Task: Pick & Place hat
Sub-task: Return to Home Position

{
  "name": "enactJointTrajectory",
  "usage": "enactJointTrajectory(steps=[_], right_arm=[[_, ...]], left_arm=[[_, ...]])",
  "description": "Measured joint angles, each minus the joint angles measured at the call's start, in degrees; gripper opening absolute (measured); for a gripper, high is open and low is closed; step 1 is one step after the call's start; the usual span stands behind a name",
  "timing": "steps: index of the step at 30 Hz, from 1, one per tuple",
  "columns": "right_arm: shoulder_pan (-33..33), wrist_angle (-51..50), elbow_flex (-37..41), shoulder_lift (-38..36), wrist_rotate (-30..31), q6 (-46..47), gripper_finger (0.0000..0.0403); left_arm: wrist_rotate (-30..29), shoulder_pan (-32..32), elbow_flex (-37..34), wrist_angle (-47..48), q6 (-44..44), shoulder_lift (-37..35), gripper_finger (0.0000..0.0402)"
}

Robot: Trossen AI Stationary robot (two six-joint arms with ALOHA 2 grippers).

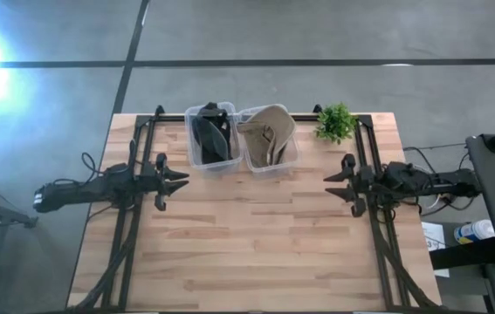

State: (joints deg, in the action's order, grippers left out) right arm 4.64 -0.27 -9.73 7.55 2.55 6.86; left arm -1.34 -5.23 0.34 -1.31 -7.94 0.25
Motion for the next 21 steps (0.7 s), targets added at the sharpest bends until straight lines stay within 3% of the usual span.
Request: enactJointTrajectory(steps=[6, 12, 21], right_arm=[[0.0, 8.94, 8.34, -3.48, 0.0, 0.31, 0.0137], [-0.07, 1.27, 9.22, -5.6, 0.26, 3.13, 0.0139], [-0.04, 1.3, 9.22, -5.55, 0.15, 0.7, 0.0145]], left_arm=[[0.02, 0.0, 0.0, -0.01, 0.0, 0.0, 0.0092], [0.04, 0.0, 0.09, 0.01, 0.0, 0.0, 0.0092], [0.07, 0.0, 0.2, -0.03, 0.0, 0.02, 0.0092]])
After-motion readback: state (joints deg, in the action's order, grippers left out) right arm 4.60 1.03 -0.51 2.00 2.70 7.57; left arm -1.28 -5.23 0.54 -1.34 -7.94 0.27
